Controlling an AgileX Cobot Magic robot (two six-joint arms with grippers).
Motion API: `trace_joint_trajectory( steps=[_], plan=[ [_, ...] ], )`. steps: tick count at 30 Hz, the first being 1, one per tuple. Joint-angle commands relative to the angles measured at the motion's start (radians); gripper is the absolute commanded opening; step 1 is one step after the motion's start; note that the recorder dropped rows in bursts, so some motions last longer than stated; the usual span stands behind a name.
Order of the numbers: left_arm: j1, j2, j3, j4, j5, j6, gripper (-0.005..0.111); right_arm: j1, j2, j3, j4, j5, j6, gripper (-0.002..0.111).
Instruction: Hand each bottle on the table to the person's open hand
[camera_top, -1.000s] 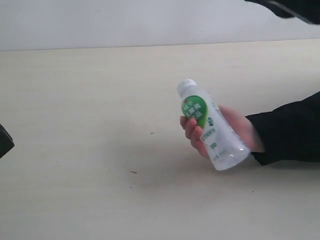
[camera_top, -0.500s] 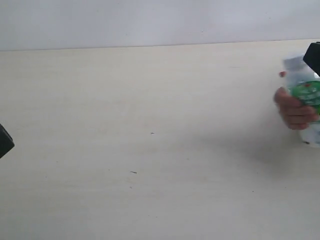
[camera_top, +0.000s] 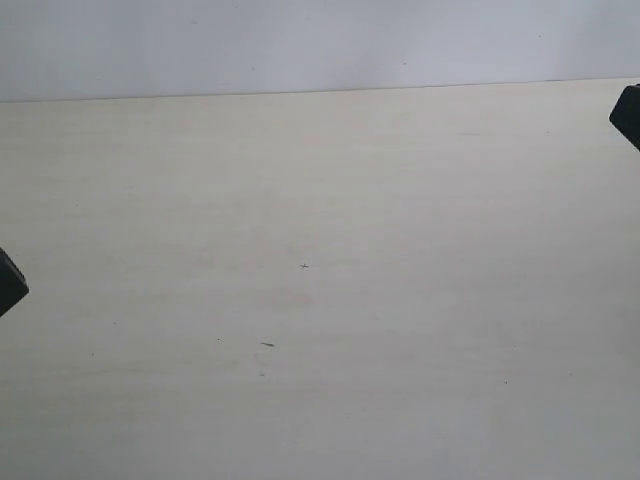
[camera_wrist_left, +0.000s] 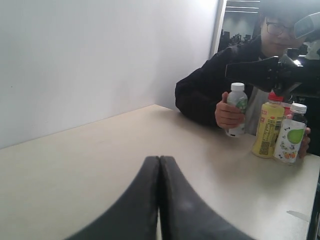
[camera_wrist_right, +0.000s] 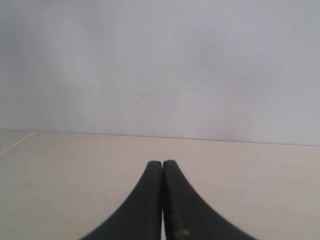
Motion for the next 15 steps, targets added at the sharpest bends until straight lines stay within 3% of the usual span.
trace_joint_trajectory(
  steps=[1, 8, 15],
  plan=[
    [0.001, -0.006, 0.001, 0.002, -0.004, 0.002, 0.001, 0.002, -0.005, 0.003, 0.0, -0.013, -0.01, 0.0],
    [0.001, -0.006, 0.001, 0.002, -0.004, 0.002, 0.001, -0.033, -0.05, 0.003, -0.004, -0.013, -0.021, 0.0],
    [0.001, -0.006, 0.001, 0.002, -0.004, 0.002, 0.001, -0.263, -0.223, 0.003, -0.004, 0.19, -0.125, 0.0]
  ],
)
